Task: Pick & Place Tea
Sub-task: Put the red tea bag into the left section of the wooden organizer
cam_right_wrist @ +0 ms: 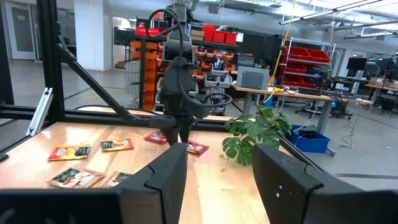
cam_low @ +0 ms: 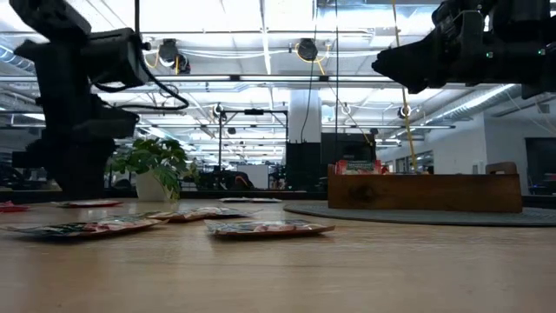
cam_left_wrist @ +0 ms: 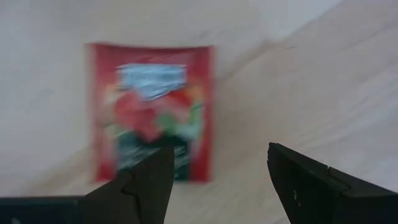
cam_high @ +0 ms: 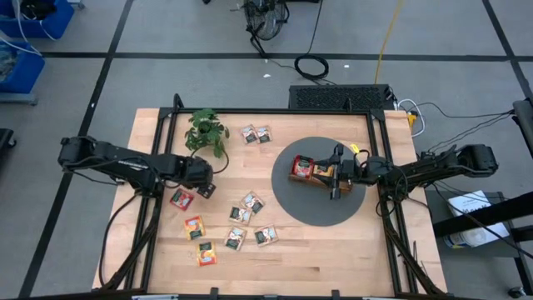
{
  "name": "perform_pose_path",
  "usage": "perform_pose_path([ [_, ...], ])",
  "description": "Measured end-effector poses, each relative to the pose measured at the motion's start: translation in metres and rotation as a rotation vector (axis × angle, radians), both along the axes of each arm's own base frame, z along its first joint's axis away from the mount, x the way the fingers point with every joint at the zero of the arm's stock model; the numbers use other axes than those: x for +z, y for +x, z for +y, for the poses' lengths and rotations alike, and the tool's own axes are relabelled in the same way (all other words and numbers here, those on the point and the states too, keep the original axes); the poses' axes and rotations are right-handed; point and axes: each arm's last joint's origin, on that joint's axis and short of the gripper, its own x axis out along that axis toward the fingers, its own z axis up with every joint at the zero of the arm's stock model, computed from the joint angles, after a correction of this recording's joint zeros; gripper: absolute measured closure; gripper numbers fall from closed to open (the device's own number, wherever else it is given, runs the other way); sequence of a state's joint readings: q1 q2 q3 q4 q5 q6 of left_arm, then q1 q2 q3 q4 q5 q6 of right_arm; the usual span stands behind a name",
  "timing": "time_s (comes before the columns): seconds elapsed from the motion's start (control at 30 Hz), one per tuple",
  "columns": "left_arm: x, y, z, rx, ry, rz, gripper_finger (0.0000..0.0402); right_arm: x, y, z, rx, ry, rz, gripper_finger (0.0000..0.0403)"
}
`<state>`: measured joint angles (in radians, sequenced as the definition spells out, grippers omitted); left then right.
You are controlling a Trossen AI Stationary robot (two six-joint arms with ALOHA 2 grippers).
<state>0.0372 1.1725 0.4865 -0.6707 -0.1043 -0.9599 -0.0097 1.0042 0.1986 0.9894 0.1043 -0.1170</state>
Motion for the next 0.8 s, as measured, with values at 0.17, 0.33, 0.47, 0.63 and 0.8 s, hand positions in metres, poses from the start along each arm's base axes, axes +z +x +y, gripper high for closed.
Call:
perform_pose_path([
  [0.17,-0.010,-0.001,0.005,0.002,0.003,-0.033,0.0147,0.000,0.000,0.000,0.000,0.000,0.000,0.0236],
  [0.33,-0.011,-0.004,0.009,-0.009,0.031,-0.008,0.0147,0.000,0.000,0.000,0.000,0.000,0.000,0.0236],
  [0.47,-0.004,0.001,0.009,-0.091,0.029,-0.013,0.0147,0.000,0.000,0.000,0.000,0.000,0.000,0.0236],
  [0.63,0.020,0.014,0.011,-0.181,0.075,-0.017,0.0147,0.000,0.000,0.000,-0.001,0.001,0.000,0.0236],
  [0.8,0.034,0.011,0.014,-0.228,0.171,0.087,0.0147,-0.001,0.000,0.000,-0.002,0.001,0.009,0.0236],
])
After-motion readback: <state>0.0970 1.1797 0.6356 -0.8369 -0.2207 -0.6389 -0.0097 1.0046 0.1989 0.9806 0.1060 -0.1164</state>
